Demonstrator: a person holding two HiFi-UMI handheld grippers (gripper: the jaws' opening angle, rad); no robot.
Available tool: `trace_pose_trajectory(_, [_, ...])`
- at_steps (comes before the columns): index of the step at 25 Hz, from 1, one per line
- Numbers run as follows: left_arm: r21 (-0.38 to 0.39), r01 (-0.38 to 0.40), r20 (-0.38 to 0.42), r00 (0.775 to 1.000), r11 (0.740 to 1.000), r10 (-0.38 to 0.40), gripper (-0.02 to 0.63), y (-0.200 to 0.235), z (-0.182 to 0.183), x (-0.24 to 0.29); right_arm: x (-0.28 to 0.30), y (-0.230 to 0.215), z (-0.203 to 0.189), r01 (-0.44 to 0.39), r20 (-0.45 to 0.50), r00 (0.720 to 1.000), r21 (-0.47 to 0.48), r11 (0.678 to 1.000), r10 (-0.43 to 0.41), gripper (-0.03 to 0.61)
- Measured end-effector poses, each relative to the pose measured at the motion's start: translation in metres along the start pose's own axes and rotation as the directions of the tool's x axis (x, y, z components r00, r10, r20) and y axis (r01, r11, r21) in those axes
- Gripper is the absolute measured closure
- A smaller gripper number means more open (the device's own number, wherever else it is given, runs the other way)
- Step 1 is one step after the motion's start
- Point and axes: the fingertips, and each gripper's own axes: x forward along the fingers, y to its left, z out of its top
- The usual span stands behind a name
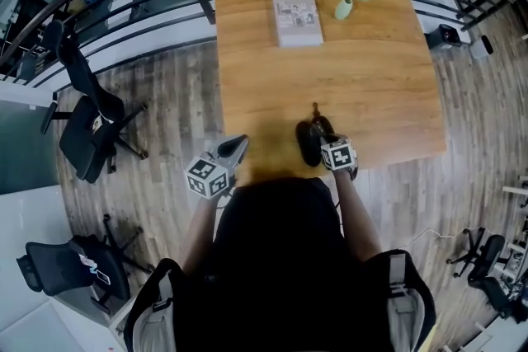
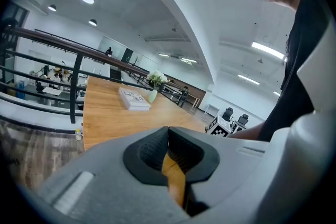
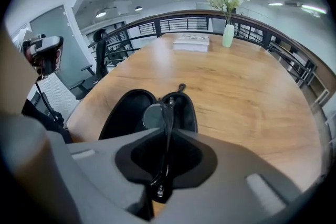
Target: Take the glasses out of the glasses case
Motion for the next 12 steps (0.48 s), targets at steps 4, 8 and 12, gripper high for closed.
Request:
trace_pose_trajectory(4, [-0.006,-0.01,0.005,1.0,1.0,0.01,0.603,0.001,-0.002,-0.002,0.001,0.004,0.001,-0.019,-0.008,1.0,-0.008,1.0,0.019,0.557])
trace_pose_trajectory(8, [-0.01,-0.013,0.005,1.0,1.0,0.013,0.603,-0.004,-0.004,-0.001,-0.004,0.005,0.002,-0.033,0.005,0.999,-0.022,0.999,0.033,0.56])
trace_pose_trajectory(12, [-0.008,-0.023,0.014,1.0,1.0,0.023,0.603,-0.008,-0.002,0.0,-0.011,0.005,0.007,-0.052,0.027,0.998,-0.027,0.998,0.053,0.56])
